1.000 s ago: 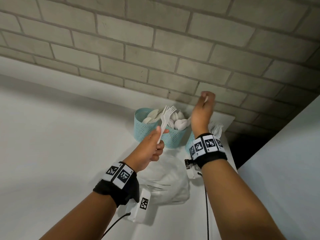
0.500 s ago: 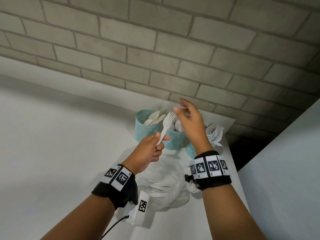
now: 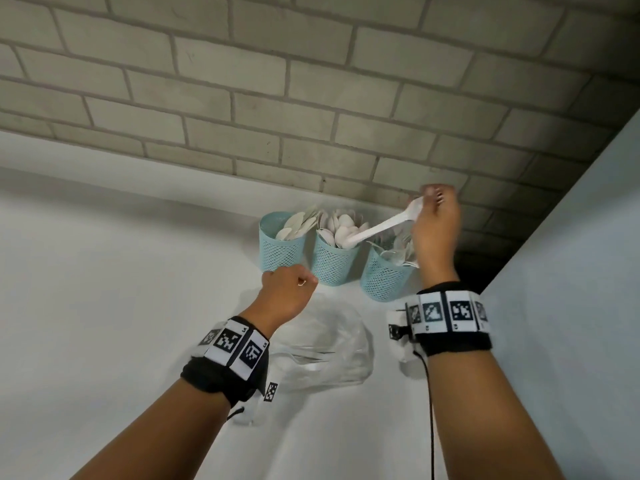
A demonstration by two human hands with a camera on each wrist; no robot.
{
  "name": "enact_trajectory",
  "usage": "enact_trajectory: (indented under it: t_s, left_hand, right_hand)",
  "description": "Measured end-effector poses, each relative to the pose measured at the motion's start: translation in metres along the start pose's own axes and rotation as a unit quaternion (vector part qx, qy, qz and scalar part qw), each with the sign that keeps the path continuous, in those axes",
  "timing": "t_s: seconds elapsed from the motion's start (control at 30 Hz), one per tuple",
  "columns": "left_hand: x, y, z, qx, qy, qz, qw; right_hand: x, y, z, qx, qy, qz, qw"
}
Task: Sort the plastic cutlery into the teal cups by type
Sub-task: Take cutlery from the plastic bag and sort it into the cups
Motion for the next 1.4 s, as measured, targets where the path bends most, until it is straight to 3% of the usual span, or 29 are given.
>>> enact_trajectory:
  t_s: [0.07, 0.17, 0.27, 0.37, 0.43, 0.57, 0.63, 0.67, 0.73, 0.77, 0.83, 0.93, 1.17, 1.4]
  left_hand:
    - [0.001, -0.003, 0.0, -0.084, -0.004, 0.024, 0.996]
    - [0.003, -0.007, 0.0, -0.141, -0.063, 0.07, 0.986]
    - [0.005, -0.006, -0.002, -0.162, -0.134, 0.07, 0.975]
    - [0.01, -0.007, 0.003, -0.13, -0.147, 0.084, 0.977]
    - [0.014, -0.007, 0.006, -0.109, -0.15, 0.092, 0.978]
    - [0.021, -0.01, 0.011, -0.097, -0.132, 0.086, 0.983]
    - [0.026, -0.007, 0.01, -0.084, -0.123, 0.078, 0.986]
    - [0.029, -0.006, 0.008, -0.079, -0.128, 0.074, 0.986]
    - [0.034, -0.002, 0.006, -0.071, -0.125, 0.065, 0.988]
    - [0.035, -0.002, 0.006, -0.065, -0.117, 0.06, 0.989]
    - [0.036, -0.006, 0.005, -0.044, -0.104, 0.059, 0.992]
    - [0.04, -0.015, 0.005, -0.03, -0.106, 0.064, 0.992]
    - [0.054, -0.026, 0.003, -0.067, -0.183, 0.074, 0.978]
    - [0.064, -0.035, 0.006, -0.039, -0.132, 0.043, 0.99]
  right_hand:
    - [-0.009, -0.003, 0.019, 0.051, 0.056, 0.032, 0.997]
    - [-0.014, 0.005, 0.022, 0.151, 0.063, 0.078, 0.983]
    - [-0.015, 0.032, 0.008, 0.29, -0.025, 0.106, 0.951]
    - [-0.005, 0.053, -0.003, 0.419, -0.166, 0.084, 0.889]
    - [0.001, 0.054, -0.006, 0.447, -0.204, 0.083, 0.867]
    - [0.034, 0.023, -0.005, 0.33, -0.103, 0.152, 0.926]
    - [0.068, 0.006, -0.008, 0.214, -0.217, 0.141, 0.942]
    - [0.088, 0.001, -0.01, 0.181, -0.317, 0.107, 0.925]
    - [0.121, 0.001, -0.017, 0.221, -0.481, 0.069, 0.845]
    - [0.133, 0.006, -0.022, 0.268, -0.527, 0.079, 0.803]
    - [0.151, 0.017, -0.026, 0.341, -0.568, 0.079, 0.745]
    - [0.165, 0.029, -0.027, 0.377, -0.599, 0.044, 0.705]
    - [0.174, 0.031, -0.028, 0.378, -0.636, 0.016, 0.673]
    - [0.183, 0.038, -0.032, 0.406, -0.59, 0.005, 0.698]
Point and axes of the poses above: each hand's wrist, its own x-axis away from the middle knuckle, its own z-axis out of the back of the hand, y = z × x, the point moved 1 cm from there along -x, towards the middle knuckle, and after that the axes turned 3 degrees about -z, right-handed, at the moved point
